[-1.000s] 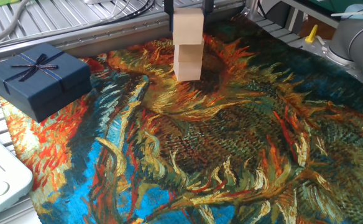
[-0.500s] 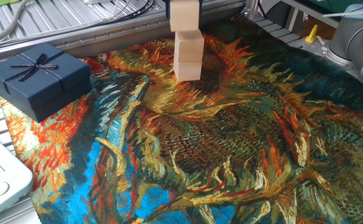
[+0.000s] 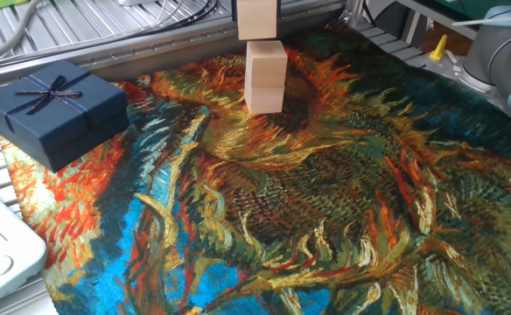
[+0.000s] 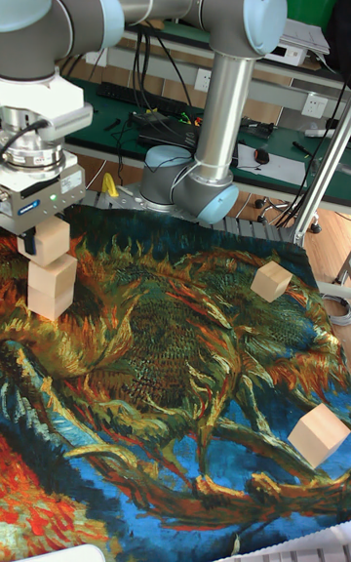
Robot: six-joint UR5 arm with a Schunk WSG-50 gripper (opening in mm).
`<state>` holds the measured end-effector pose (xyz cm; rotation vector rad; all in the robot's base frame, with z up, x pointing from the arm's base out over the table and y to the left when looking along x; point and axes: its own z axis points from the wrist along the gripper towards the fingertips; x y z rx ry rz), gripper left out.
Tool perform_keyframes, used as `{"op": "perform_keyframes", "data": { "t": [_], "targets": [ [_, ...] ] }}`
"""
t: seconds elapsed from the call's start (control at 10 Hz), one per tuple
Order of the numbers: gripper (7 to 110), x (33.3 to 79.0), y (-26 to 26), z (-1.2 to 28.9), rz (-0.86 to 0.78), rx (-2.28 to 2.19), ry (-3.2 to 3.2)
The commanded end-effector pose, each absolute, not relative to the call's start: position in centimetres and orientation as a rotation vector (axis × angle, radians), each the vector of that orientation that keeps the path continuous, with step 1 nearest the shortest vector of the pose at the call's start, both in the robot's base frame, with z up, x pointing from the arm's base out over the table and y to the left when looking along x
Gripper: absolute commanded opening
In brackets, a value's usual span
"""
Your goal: Stack the blocks in a vertical line of five
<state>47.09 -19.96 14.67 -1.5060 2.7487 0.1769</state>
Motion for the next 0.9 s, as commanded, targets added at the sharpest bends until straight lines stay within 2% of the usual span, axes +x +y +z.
{"op": "perform_keyframes", "data": {
  "t": [0.0,0.8],
  "targets": [
    [22,47.32,-18.71,14.09,0.192,-1.486,2.735],
    [22,46.43,-18.42,13.80,0.187,-1.576,2.707]
  ]
}}
